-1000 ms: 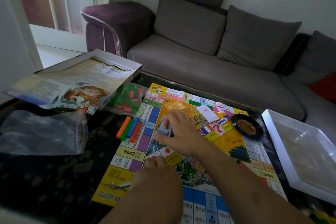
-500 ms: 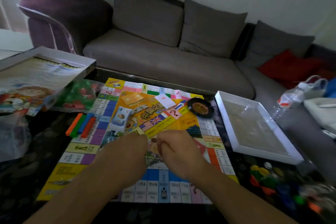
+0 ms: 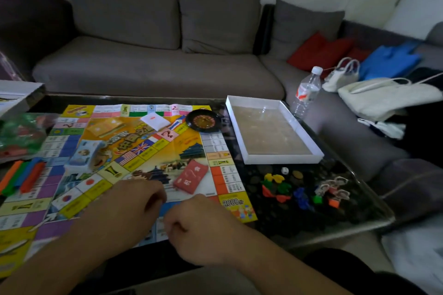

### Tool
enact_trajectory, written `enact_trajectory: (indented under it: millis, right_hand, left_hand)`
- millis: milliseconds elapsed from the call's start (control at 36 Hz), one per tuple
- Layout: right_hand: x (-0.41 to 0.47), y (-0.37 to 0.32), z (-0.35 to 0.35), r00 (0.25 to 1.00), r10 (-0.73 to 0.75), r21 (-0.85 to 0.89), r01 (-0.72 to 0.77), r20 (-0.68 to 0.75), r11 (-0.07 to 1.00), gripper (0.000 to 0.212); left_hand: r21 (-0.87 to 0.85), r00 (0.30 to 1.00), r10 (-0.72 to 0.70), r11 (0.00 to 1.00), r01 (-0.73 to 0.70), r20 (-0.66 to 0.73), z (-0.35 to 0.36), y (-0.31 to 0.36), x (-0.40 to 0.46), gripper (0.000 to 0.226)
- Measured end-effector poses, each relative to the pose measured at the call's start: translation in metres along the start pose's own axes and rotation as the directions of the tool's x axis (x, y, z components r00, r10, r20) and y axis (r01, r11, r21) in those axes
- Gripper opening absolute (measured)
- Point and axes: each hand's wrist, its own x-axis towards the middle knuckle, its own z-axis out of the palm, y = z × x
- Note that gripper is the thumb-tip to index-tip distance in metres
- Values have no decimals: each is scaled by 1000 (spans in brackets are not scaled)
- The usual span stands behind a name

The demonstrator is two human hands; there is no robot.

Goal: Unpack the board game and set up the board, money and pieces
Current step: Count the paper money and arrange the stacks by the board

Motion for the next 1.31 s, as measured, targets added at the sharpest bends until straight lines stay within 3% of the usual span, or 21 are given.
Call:
enact_trajectory:
  millis: [194, 639, 944, 1028, 1194, 1250, 1306]
  right_hand:
    - [-26, 24, -6, 994, 70, -5, -71, -85, 997, 15]
    - [-82, 85, -38, 909, 346, 150, -318, -232, 936, 13]
    - [-84, 85, -39, 886, 422, 161, -396, -193, 904, 13]
    - [-90, 95, -50, 825, 497, 126, -481, -270, 868, 20]
    - [-139, 158, -94, 545, 605, 77, -703, -581, 707, 45]
    - [-159, 183, -104, 515, 663, 21, -782, -544, 623, 59]
    - [-172, 203, -108, 538, 724, -30, -811, -430, 585, 80]
  left_hand:
    - [-71, 998, 18, 997, -22, -59, 10, 29, 15, 18]
    - [-166, 999, 44, 985, -46, -19, 38, 60, 45, 21]
    - [-179, 998, 54, 982, -56, -17, 45, 73, 35, 14]
    - [-168, 998, 56, 984, -55, 4, 45, 75, 31, 14]
    - [-180, 997, 69, 981, -64, 18, 46, 71, 26, 17]
    - [-190, 997, 76, 979, -70, 22, 45, 69, 26, 18]
    - [-185, 997, 80, 980, -75, 19, 44, 69, 25, 17]
